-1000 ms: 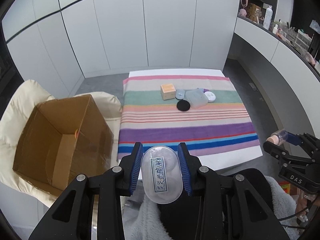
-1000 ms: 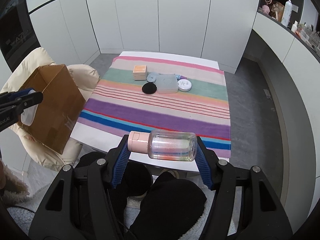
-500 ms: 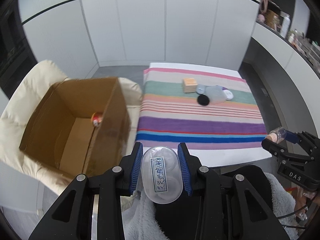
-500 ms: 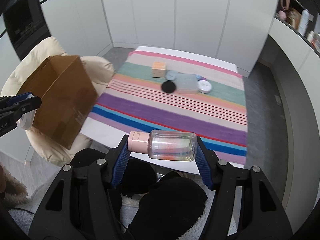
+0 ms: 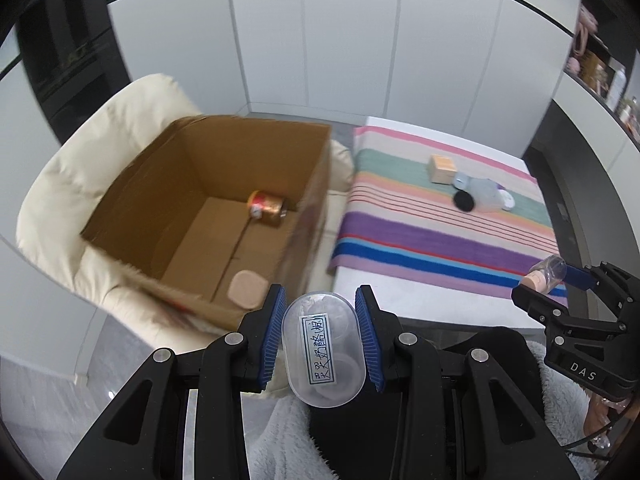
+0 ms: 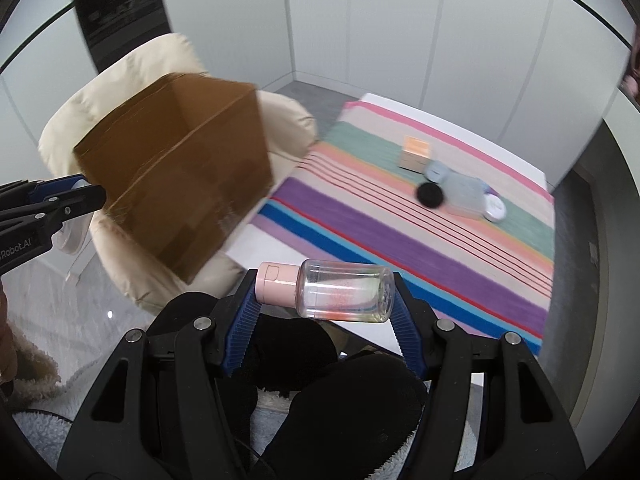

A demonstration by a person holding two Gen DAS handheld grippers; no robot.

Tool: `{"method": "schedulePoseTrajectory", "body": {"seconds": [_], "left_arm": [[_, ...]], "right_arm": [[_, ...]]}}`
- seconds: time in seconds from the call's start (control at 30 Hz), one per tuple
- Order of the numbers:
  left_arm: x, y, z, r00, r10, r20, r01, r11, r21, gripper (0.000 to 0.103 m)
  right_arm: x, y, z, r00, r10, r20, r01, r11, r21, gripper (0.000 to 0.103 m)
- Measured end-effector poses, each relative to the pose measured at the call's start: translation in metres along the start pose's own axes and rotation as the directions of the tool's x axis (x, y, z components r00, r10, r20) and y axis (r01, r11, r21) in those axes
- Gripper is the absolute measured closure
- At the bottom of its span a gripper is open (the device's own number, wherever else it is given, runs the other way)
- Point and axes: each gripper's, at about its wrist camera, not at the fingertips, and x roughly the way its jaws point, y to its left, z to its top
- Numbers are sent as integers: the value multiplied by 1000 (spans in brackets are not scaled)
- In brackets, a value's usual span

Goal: Organize objects
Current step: 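Carry the clear case with the left tool while the right tool carries the bottle over the box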

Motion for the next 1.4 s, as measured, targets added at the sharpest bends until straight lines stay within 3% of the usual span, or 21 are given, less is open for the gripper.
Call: {"method": "schedulePoseTrajectory", "body": {"seconds": [0.33, 0.67, 1.1, 1.4], "left_arm": [[-10, 43, -15, 999, 44, -5, -44, 996, -83, 66], [-9, 60, -10, 999, 48, 0, -48, 993, -112, 66], [24, 83, 45, 998, 50, 25, -46, 990, -130, 66], [78, 130, 90, 994, 113, -6, -112, 978, -175, 66]], "right_arm": [[16, 52, 12, 998, 59, -17, -60, 993, -99, 39], [34, 81, 19, 996, 81, -43, -87, 983, -161, 39], [66, 114, 76, 993, 115, -33, -120, 970, -211, 39], [102, 149, 132, 988, 151, -27, -152, 954, -258, 39]]}}
